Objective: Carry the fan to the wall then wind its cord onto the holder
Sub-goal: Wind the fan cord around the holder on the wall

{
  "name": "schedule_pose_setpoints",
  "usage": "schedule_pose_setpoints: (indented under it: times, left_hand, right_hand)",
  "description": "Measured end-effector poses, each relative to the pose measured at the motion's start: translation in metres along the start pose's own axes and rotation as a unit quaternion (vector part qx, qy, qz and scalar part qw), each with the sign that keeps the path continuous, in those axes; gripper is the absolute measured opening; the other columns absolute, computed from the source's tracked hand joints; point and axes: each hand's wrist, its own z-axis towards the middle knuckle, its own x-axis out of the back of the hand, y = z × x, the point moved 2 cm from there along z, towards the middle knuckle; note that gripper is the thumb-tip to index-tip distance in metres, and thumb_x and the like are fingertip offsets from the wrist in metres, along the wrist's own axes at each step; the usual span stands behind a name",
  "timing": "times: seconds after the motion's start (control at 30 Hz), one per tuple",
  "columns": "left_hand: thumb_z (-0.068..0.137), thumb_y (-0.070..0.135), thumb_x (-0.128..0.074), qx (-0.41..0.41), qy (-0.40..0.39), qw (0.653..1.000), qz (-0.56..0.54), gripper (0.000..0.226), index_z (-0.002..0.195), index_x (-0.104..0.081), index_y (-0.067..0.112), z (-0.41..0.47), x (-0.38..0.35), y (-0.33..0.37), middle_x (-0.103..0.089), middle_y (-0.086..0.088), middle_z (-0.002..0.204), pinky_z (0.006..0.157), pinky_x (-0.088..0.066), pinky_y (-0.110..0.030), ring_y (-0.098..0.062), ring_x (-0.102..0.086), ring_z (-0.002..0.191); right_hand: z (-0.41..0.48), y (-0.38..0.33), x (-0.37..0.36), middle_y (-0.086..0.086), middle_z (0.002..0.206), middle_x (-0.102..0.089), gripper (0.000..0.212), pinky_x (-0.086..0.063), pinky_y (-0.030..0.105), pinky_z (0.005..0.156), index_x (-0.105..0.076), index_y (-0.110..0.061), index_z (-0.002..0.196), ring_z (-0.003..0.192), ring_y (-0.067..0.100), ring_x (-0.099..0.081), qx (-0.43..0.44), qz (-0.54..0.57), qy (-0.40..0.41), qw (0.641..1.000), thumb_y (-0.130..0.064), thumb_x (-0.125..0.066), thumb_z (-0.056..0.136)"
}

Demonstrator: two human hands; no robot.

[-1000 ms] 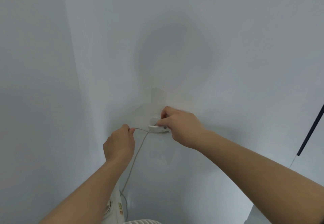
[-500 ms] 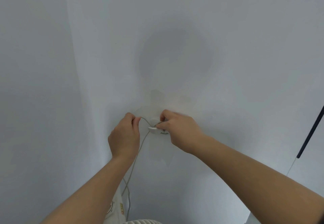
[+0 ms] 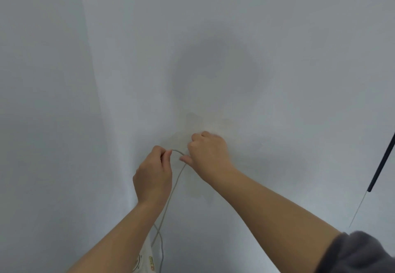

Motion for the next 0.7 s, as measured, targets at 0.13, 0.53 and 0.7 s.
schedule_pose_setpoints:
  times: [0.13,0.53,0.7]
  left_hand:
    - [0.098,0.033,-0.045,-0.001,-0.005,1.000,-0.003,0.026,0.079,-0.054,0.018,-0.002,0.002,-0.003,-0.054,0.003,0.057,0.047,-0.040,-0.033,-0.019,-0.052,0.052]
    - [0.099,0.041,-0.035,-0.025,-0.073,0.997,-0.003,0.041,0.073,-0.054,0.016,-0.012,-0.003,-0.006,-0.049,0.002,0.051,0.048,-0.041,-0.036,-0.022,-0.049,0.048]
    - [0.098,0.045,-0.030,-0.079,-0.187,0.975,-0.087,0.041,0.072,-0.053,0.024,-0.018,-0.011,-0.018,-0.045,0.002,0.049,0.048,-0.033,-0.032,-0.010,-0.039,0.043]
  right_hand:
    - [0.008,-0.002,0.001,0.001,0.081,-0.054,0.043,-0.035,0.031,0.061,-0.064,-0.013,0.082,0.075,0.020,-0.050,-0.020,-0.002,-0.009,1.000,-0.049,-0.044,0.095]
    - [0.015,0.012,0.015,0.001,0.059,-0.031,0.006,-0.021,0.032,0.045,-0.039,-0.012,0.091,0.062,0.029,-0.042,-0.046,0.078,-0.035,0.995,-0.011,-0.045,0.090]
    - [0.007,0.025,0.014,0.008,0.079,-0.052,0.004,-0.034,0.034,0.060,-0.046,-0.011,0.093,0.071,0.027,-0.047,-0.004,0.128,-0.060,0.990,-0.010,-0.042,0.092]
